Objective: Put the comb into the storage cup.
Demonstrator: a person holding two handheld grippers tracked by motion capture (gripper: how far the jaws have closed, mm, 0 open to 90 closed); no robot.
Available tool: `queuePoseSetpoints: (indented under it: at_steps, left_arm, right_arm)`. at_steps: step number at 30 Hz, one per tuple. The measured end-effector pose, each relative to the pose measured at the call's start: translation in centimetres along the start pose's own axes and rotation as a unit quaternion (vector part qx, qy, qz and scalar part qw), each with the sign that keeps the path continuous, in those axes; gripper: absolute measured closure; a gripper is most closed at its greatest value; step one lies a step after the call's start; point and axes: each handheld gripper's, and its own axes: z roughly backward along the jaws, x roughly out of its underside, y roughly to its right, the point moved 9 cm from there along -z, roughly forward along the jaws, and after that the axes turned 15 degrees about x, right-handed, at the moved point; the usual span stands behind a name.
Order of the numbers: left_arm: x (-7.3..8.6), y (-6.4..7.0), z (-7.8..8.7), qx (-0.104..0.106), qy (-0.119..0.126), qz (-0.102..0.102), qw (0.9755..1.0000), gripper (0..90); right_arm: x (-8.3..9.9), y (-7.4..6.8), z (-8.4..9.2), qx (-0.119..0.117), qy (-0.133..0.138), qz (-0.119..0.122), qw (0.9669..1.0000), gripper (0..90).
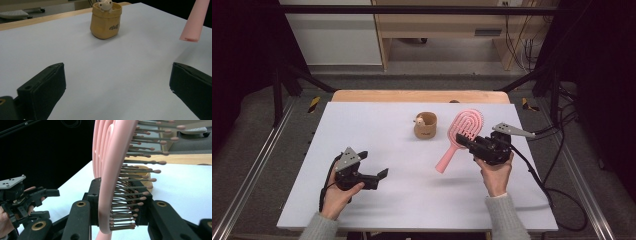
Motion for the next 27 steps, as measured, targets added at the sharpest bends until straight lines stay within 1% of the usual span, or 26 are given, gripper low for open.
queuePoseSetpoints:
  at_steps: [2,6,11,16,22,27]
  left_arm:
    - [0.3,-0.4,0.4,-0.006,0.003,-0.001,1.0,0.6]
    - [0.9,-1.0,1.0,-0.011,0.004,0.002,0.9999,0.6]
    - [1.4,-1.6,1.7,-0.02,0.003,0.0,0.9998,0.5]
    - [2.1,-2.3,2.5,-0.031,0.004,0.008,0.9995,0.5]
    - [2.6,-3.0,3.4,-0.04,0.007,0.009,0.9991,0.0]
    - [2.9,-3.3,3.8,-0.045,0.006,0.009,0.9989,0.0]
  right_arm:
    - [-0.2,0.0,-0.1,0.001,0.002,0.002,1.0,66.1]
    - [-0.6,-0.2,-0.2,-0.001,0.003,0.004,1.0,66.1]
    - [-1.0,-0.2,-0.5,0.002,0.004,0.008,1.0,66.1]
    - [-1.5,-0.3,-0.6,0.005,0.008,0.013,0.9999,66.1]
    - [-2.4,-0.4,-0.9,0.009,0.014,0.019,0.9997,66.0]
    - [-2.9,-0.5,-1.3,0.017,0.016,0.024,0.9994,66.1]
